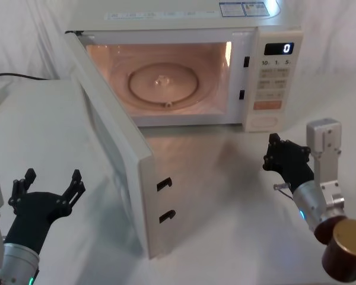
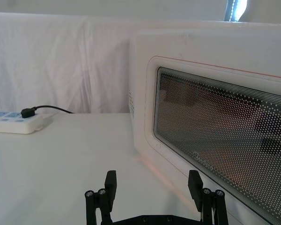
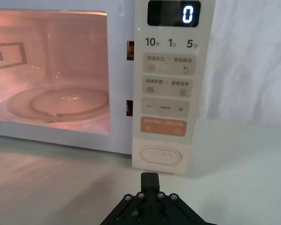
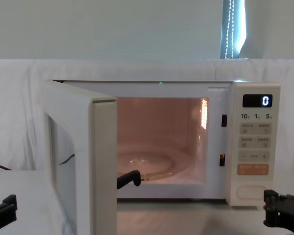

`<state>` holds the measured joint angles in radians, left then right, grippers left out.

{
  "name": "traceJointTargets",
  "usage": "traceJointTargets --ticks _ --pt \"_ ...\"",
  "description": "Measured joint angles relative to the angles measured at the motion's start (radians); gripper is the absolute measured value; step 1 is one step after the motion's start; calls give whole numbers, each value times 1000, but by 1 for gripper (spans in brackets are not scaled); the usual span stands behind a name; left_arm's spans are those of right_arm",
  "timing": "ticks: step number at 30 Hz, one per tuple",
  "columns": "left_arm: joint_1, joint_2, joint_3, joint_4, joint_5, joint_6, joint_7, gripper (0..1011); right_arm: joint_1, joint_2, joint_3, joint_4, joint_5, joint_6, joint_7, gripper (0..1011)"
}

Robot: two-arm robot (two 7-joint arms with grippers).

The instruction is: Press the button to open the microwave door with one hand; close the microwave door with the other hand.

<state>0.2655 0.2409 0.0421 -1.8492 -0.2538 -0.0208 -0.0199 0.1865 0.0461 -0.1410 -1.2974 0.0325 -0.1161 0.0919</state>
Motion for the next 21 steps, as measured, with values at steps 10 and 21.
traceJointTargets --ticks 10,21 --pt "0 0 0 0 0 0 0 1001 -52 -15 11 -8 -2 -106 -5 0" --pt "0 0 0 0 0 0 0 1001 -68 -31 21 -4 3 -152 -6 0"
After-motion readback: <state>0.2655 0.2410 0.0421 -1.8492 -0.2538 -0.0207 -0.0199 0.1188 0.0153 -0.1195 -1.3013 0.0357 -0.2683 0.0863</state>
